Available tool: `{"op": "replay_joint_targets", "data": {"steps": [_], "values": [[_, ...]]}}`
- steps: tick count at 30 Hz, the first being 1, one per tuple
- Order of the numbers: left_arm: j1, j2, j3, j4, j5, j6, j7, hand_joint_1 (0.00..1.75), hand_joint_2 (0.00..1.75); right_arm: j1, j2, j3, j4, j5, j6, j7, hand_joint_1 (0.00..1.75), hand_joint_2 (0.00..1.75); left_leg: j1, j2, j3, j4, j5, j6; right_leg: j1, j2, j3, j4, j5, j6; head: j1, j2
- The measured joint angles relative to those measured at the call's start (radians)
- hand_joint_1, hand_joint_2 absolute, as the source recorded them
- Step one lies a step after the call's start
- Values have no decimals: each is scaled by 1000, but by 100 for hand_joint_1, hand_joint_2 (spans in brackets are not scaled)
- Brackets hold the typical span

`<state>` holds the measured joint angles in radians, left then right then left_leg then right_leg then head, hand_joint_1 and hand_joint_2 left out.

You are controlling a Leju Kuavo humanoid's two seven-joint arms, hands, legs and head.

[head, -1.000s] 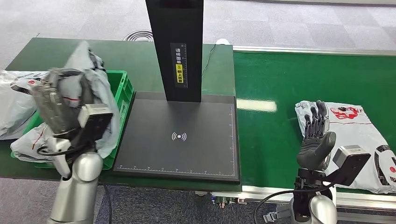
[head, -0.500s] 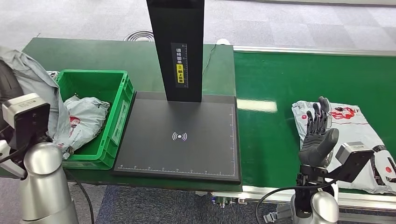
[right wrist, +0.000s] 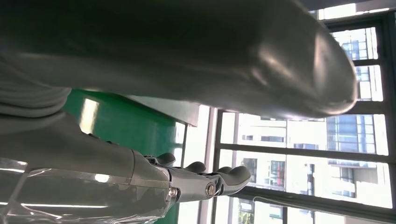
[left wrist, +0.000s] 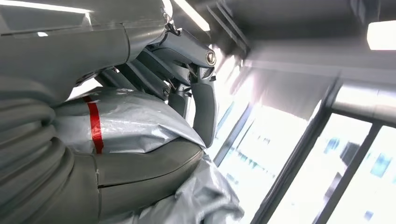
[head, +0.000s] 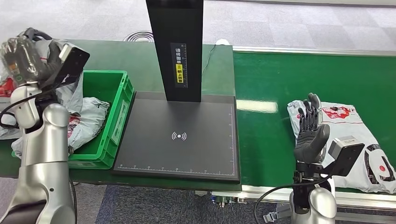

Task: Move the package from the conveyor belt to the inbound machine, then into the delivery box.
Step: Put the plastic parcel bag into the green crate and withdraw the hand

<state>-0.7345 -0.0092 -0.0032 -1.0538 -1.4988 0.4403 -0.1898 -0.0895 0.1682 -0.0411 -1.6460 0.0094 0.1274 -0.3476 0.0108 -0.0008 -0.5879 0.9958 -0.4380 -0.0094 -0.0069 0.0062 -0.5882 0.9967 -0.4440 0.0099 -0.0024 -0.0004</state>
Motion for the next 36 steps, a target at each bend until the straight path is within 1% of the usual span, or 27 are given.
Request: {"op": "replay_joint_targets", "data": {"steps": [2,5,8,11,12,15,16,19,23,24,26,29,31,32,35,36], "values": [[-59,10,-8,115,-28,-30,25,175,175,-10,0,3,11,2,2,1,0,0,0,0,0,0,0,0,0,0,0,0,0,0,0,0],[-119,18,-21,254,-50,-61,41,175,175,-20,0,6,25,5,7,2,0,0,0,0,-1,0,0,0,-1,0,0,0,0,0,0,0],[-159,23,-36,379,-60,-104,31,175,175,-29,0,8,37,8,17,3,0,0,0,0,-1,0,0,0,-1,0,-1,0,0,0,0,0],[-172,27,-49,473,-62,-147,16,175,175,-32,0,8,44,12,19,2,0,0,0,0,-1,0,0,0,-1,0,-1,0,0,0,0,0],[-174,28,-53,497,-62,-157,20,139,175,-31,0,8,45,13,19,2,0,0,0,0,-1,0,0,0,-1,0,-1,0,0,0,0,0],[-175,30,-72,555,-63,-175,62,8,175,-30,0,8,46,15,19,1,0,0,0,0,-1,0,0,0,0,0,-1,0,0,0,0,0],[-175,32,-80,569,-63,-174,80,0,175,-28,0,8,46,15,20,1,0,0,0,0,-1,0,0,0,0,0,-1,0,0,0,0,0],[-174,36,-95,599,-63,-166,111,0,175,-24,0,6,46,17,23,1,0,0,0,0,-1,0,0,0,0,0,-1,0,0,0,0,0],[-167,45,-104,620,-63,-135,167,0,0,-16,0,4,45,17,31,0,0,0,0,0,-1,0,0,0,0,0,-1,0,0,0,0,0],[-163,48,-104,621,-62,-112,185,0,0,-13,0,3,45,17,32,-1,0,0,0,0,-1,0,0,0,0,0,-1,0,0,0,0,0],[-152,52,-97,622,-51,-38,211,0,0,-6,0,2,43,16,31,-4,0,0,0,0,-1,0,0,0,0,0,-1,0,0,0,0,0],[-129,54,-66,611,12,84,192,0,0,6,0,1,40,16,22,-12,0,0,0,0,-1,0,0,0,0,0,-1,0,0,0,0,0],[-106,48,-36,585,93,129,139,0,0,13,0,1,38,18,13,-17,0,0,0,0,-1,0,0,0,0,0,-1,0,0,0,0,0],[-89,41,-18,559,149,140,99,0,0,16,0,2,38,21,9,-19,0,0,0,0,-1,0,0,0,0,0,-1,0,0,0,0,0],[-14,10,22,431,328,143,-34,0,0,24,0,5,37,49,2,-21,0,0,0,0,-1,0,0,0,-1,0,-1,0,0,0,0,0],[14,0,26,381,369,142,-61,0,0,25,0,8,37,58,3,-21,0,0,0,0,-1,0,0,0,-1,0,-1,0,-1,0,0,0]]}}
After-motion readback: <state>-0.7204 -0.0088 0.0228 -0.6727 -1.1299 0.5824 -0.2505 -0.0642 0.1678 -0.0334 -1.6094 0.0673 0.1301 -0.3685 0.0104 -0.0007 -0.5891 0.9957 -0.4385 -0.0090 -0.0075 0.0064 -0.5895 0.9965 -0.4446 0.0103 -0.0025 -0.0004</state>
